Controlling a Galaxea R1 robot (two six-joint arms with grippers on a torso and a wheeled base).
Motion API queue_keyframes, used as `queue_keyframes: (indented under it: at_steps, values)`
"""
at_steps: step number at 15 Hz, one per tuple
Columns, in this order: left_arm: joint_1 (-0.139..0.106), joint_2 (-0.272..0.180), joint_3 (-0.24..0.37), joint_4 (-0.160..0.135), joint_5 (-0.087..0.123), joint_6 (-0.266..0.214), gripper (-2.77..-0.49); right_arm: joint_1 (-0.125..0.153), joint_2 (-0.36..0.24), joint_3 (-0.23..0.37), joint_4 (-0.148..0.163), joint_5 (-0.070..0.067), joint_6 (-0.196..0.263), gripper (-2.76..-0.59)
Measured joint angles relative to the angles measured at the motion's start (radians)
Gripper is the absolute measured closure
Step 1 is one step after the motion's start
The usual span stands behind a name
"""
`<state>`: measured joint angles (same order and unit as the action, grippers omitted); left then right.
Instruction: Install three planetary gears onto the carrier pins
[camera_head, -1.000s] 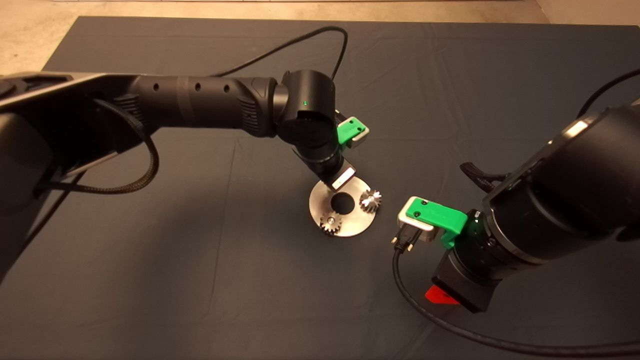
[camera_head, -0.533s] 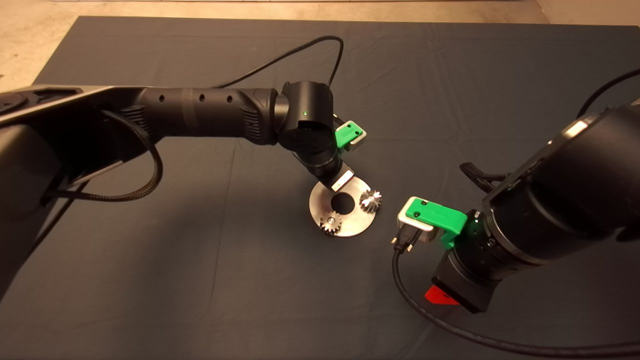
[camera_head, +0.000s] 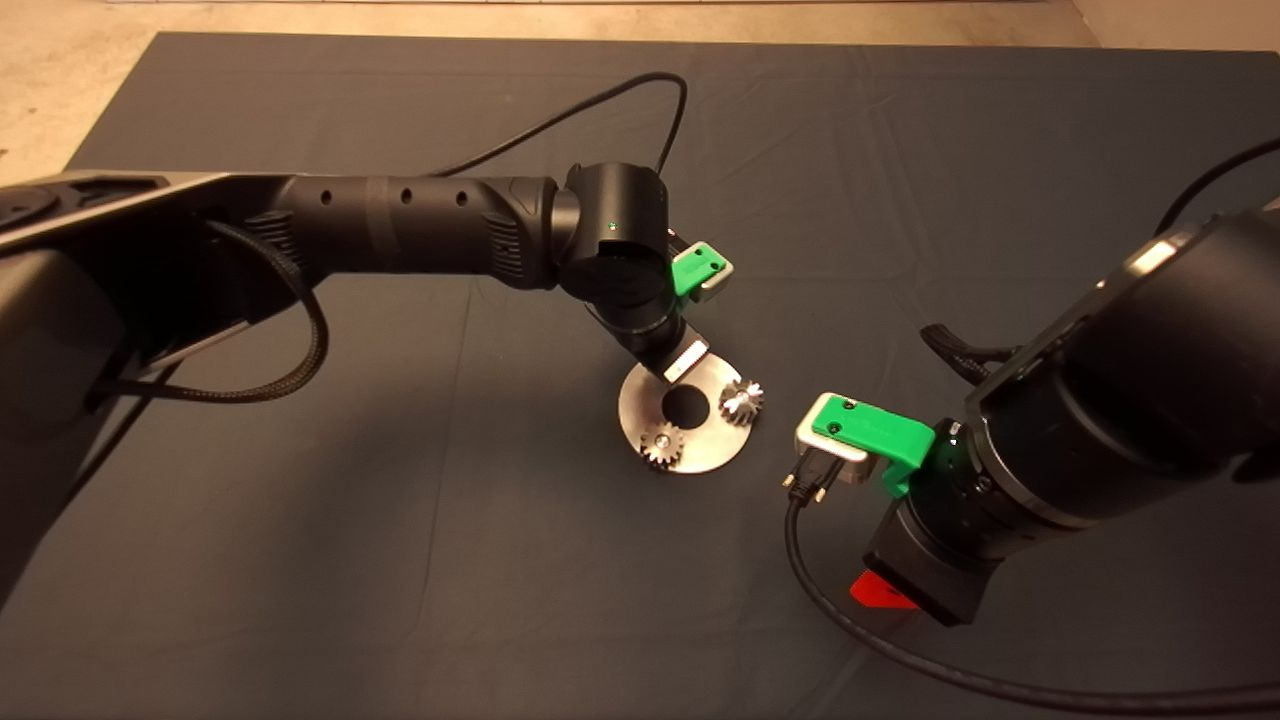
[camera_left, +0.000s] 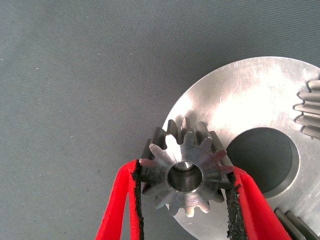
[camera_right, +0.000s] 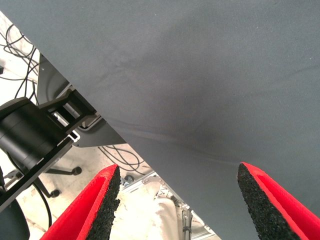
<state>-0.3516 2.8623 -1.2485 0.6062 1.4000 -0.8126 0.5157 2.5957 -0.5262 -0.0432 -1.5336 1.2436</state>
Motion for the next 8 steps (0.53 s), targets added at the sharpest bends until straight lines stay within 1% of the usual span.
queue_keyframes:
  at_steps: [1, 2, 4, 6, 8]
  values:
    - [0.000, 0.008, -0.006, 0.000, 0.010, 0.007, -0.72, 0.000, 0.000, 0.000, 0.000, 0.000, 0.000, -1.73]
    - [0.002, 0.012, -0.009, 0.001, 0.015, 0.009, -0.72, 0.000, 0.000, 0.000, 0.000, 0.000, 0.000, -1.73]
    - [0.003, 0.014, -0.011, 0.001, 0.017, 0.033, -0.72, 0.000, 0.000, 0.000, 0.000, 0.000, 0.000, -1.73]
    - [0.003, 0.014, -0.011, 0.001, 0.017, 0.035, -0.72, 0.000, 0.000, 0.000, 0.000, 0.000, 0.000, -1.73]
    - [0.004, 0.014, -0.011, 0.001, 0.017, 0.049, -0.72, 0.000, 0.000, 0.000, 0.000, 0.000, 0.000, -1.73]
